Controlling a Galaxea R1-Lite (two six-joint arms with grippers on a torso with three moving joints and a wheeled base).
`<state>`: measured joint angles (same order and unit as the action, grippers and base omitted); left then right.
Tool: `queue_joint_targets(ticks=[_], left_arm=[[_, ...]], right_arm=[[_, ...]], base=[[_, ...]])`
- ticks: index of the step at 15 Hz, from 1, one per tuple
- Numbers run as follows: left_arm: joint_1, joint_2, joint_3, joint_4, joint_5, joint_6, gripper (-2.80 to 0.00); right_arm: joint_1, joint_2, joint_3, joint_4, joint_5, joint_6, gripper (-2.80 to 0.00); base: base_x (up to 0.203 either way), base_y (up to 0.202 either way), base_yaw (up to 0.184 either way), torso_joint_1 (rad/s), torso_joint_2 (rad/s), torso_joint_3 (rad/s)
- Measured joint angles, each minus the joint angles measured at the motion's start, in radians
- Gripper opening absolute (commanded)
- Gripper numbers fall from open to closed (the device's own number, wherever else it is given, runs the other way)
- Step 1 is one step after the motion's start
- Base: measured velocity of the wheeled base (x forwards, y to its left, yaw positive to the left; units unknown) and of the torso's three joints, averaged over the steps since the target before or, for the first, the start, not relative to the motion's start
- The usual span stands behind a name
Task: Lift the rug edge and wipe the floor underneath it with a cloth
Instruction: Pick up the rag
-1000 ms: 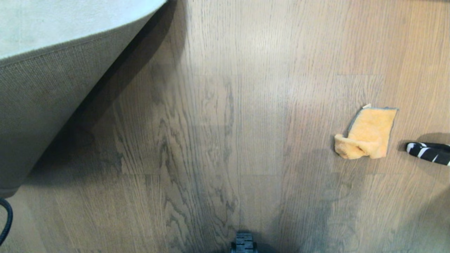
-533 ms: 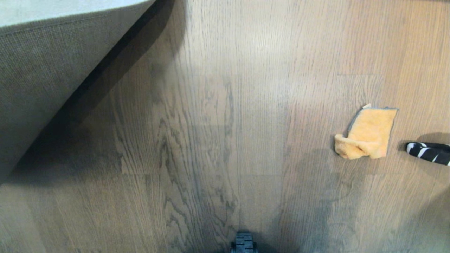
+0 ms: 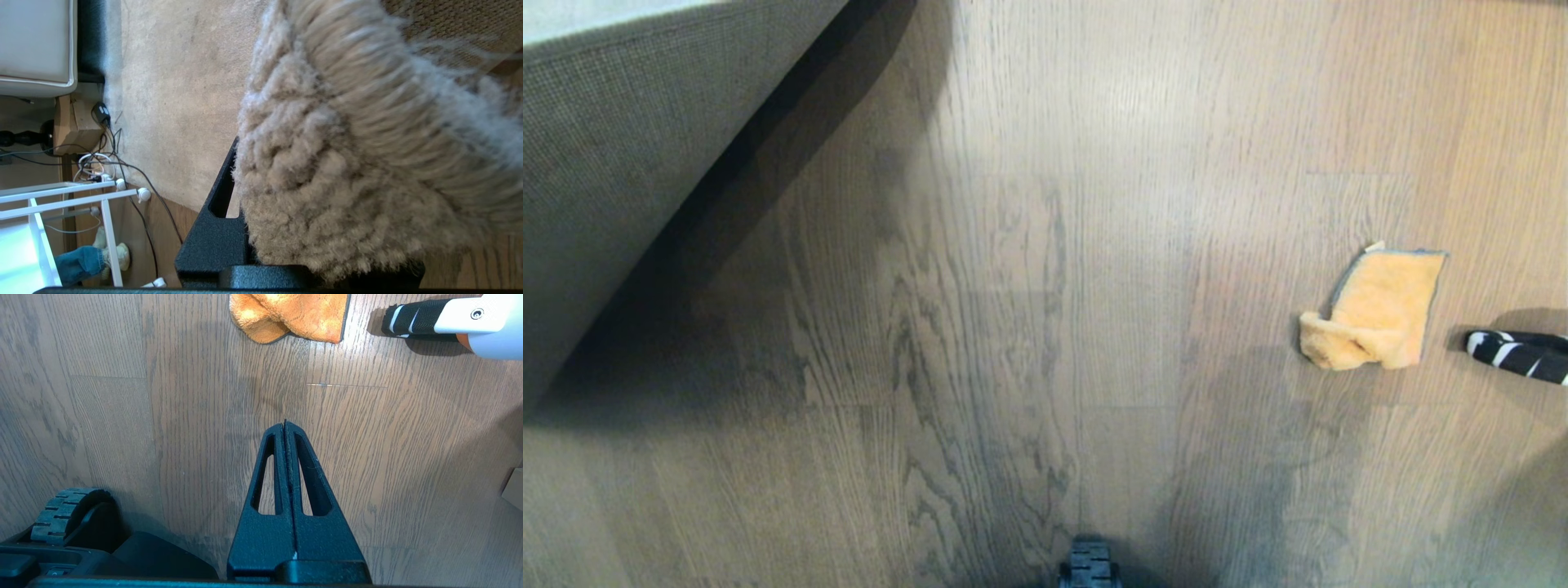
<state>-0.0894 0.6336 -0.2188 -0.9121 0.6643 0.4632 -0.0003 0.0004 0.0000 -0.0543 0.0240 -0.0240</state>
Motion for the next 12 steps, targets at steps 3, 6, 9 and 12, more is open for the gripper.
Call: queue_joint_targets(ticks=[3,6,9,12], left_arm=[[0.005,-0.006,0.023,0.003,0.0,-0.047,-2.8],[0.006,-0.007,0.048,0.0,-0.001,-0.067,-2.8],[0.005,-0.009,0.073,-0.001,-0.002,-0.082,-2.8],[0.001,-0.009,0.087,0.0,-0.003,-0.083,-2.8]], right_arm=[[0.0,0.0,0.0,0.0,0.0,0.0,-2.8],[0.0,0.0,0.0,0.0,0.0,0.0,-2.8],[0.0,0.0,0.0,0.0,0.0,0.0,-2.8],[0.0,0.0,0.0,0.0,0.0,0.001,-2.8]], base=[[0.0,0.0,0.0,0.0,0.0,0.0],[0.0,0.0,0.0,0.0,0.0,0.0],[0.0,0.0,0.0,0.0,0.0,0.0],[0.0,0.0,0.0,0.0,0.0,0.0]])
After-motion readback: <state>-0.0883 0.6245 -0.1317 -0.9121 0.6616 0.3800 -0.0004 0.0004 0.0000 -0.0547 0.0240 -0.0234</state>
